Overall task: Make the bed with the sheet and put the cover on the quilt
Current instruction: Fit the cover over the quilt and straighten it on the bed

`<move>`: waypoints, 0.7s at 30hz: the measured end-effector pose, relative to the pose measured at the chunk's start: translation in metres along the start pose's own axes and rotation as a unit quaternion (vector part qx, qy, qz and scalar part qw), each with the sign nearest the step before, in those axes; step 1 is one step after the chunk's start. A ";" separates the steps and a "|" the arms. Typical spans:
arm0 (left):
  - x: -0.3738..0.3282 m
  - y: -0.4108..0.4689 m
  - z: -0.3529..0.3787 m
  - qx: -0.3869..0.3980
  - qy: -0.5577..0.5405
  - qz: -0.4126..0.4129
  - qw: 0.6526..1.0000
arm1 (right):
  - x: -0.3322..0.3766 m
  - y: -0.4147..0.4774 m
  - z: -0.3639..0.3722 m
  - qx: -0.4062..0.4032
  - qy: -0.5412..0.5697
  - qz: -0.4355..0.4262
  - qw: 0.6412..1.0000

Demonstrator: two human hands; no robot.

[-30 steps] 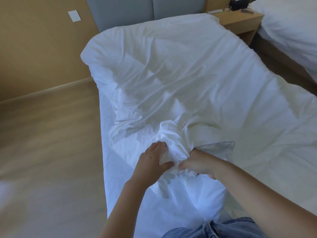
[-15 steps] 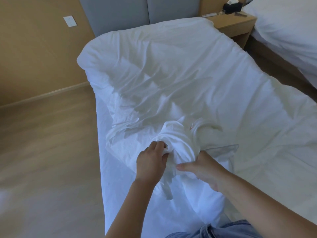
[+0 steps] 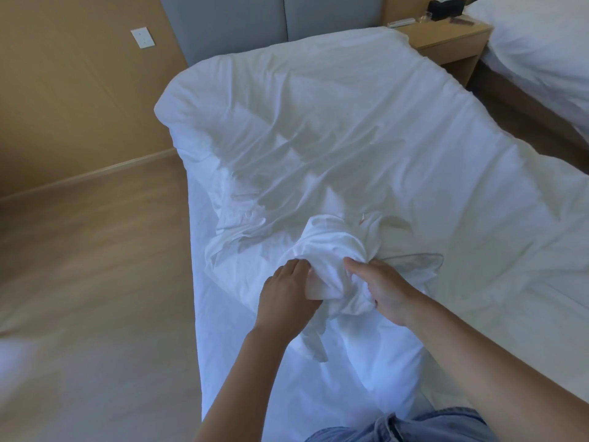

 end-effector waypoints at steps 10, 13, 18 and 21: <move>-0.006 0.021 0.009 0.122 -0.112 0.011 0.986 | -0.021 0.005 -0.011 -0.336 -0.250 -0.154 0.895; -0.015 0.026 0.008 0.093 -0.156 0.017 0.983 | -0.024 0.002 -0.018 -0.335 -0.190 -0.169 0.907; -0.029 0.037 0.010 0.083 -0.192 0.013 0.978 | -0.021 0.005 -0.027 -0.189 0.040 -0.060 0.979; -0.037 0.047 0.015 0.122 -0.181 0.008 0.976 | -0.022 0.006 -0.039 -0.158 0.098 -0.023 0.982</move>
Point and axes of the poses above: each hand's wrist, its own y-axis towards the middle knuckle, its own z-axis out of the palm, x = y × z, the point moved 2 cm from there along y, towards the middle knuckle, and after that the axes turned 13 degrees about z, right-handed, at the moved point
